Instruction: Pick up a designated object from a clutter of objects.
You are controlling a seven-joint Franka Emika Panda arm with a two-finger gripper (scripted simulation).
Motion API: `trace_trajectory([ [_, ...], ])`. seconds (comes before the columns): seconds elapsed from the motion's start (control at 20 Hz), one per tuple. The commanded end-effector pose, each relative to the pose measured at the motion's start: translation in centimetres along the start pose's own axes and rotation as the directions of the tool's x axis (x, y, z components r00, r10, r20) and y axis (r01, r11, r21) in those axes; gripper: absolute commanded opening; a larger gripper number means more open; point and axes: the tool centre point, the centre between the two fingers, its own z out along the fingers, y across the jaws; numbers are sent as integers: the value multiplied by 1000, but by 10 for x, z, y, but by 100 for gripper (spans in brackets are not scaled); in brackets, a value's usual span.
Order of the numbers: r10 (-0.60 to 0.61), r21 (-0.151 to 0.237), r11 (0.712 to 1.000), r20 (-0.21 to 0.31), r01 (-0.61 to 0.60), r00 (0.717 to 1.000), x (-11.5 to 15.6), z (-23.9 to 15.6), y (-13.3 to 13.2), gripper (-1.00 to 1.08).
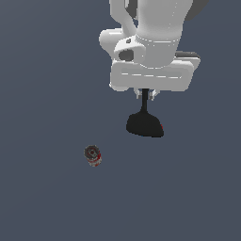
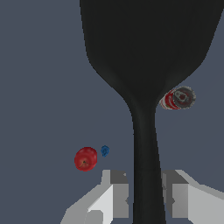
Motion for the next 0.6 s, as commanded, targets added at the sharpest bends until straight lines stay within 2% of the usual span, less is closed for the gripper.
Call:
trace_trajectory([
  [0.0, 0, 0, 1000, -1, 0, 1000, -10, -24, -6, -100],
  [0.3, 0, 0, 1000, -1, 0, 1000, -27, -64, -18, -100],
  [0.55, 0, 1, 1000, -1, 0, 1000, -34, -82, -24, -100],
])
